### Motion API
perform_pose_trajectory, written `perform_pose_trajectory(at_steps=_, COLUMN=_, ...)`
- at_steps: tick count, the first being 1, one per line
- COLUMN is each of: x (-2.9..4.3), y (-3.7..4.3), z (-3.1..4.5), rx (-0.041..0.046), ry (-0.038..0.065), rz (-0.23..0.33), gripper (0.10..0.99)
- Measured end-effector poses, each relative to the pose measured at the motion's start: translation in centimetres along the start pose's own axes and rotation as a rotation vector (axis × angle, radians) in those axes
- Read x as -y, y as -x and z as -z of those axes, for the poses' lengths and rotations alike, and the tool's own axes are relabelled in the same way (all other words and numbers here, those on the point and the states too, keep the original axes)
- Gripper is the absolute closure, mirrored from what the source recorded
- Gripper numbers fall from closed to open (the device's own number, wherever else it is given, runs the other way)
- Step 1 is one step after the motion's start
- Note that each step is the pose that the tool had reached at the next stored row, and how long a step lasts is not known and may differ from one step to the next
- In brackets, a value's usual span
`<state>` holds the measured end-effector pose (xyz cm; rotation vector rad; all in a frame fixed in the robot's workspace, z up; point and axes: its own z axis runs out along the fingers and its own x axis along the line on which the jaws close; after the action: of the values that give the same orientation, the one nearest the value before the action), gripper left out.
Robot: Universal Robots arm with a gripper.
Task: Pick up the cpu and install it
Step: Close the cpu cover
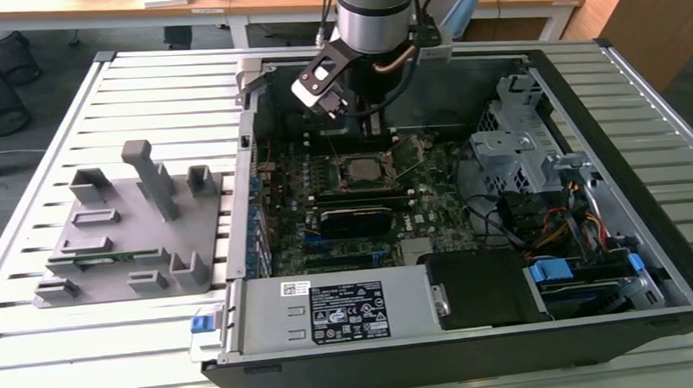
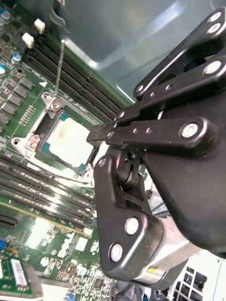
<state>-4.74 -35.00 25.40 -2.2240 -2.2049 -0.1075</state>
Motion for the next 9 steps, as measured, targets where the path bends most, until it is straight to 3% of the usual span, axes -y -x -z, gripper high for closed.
perform_pose_trajectory(at_steps=5, x=-0.06, y=0.45, z=0.02, rx=0.0000, ry=0.000, rz=0.000, gripper=0.980)
perform_pose_trajectory(at_steps=9, x=-0.82, y=0.47, z=-0.03, rx=-0.0004, ry=-0.002, rz=0.010, gripper=0.980)
